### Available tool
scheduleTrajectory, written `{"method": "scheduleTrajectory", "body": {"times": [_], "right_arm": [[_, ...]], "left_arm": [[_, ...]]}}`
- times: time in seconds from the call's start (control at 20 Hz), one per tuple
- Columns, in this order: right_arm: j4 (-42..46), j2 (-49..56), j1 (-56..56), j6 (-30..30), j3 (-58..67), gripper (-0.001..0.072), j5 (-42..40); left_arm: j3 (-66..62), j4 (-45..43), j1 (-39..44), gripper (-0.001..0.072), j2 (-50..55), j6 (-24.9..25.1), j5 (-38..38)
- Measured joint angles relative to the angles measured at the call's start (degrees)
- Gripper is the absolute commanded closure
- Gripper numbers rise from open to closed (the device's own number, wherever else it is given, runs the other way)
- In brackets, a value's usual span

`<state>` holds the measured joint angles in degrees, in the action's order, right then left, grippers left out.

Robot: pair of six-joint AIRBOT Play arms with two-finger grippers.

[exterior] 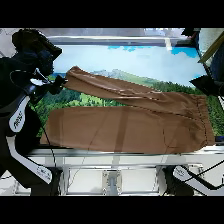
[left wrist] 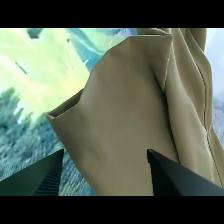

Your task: Fold the clothes and pants, and hang the long-sleeved shirts on hangers.

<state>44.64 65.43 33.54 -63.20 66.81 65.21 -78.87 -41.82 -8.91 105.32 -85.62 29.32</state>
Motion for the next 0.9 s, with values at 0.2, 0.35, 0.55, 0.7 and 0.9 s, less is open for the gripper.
{"method": "scheduleTrajectory", "body": {"times": [0.2,0.35,0.55,0.7,0.9], "right_arm": [[0.0,0.0,0.0,-0.1,0.0,0.0279,0.8],[0.0,0.0,0.0,-0.1,0.0,0.0279,1.2],[0.5,0.0,0.0,-0.2,0.0,0.0277,2.1],[1.1,0.0,0.0,-0.2,0.0,0.0277,2.5],[1.7,0.0,0.0,-0.2,0.0,0.0278,2.7]], "left_arm": [[-1.7,-0.1,0.6,0.0668,1.7,-0.1,-0.6],[-2.1,0.0,0.7,0.0692,2.1,0.8,-0.7],[-2.3,-0.2,0.4,0.0642,0.4,1.4,0.3],[-2.3,-0.9,-0.6,0.0078,-1.3,1.6,2.9],[-2.3,-3.7,-2.7,0.0081,-1.8,0.5,12.8]]}}
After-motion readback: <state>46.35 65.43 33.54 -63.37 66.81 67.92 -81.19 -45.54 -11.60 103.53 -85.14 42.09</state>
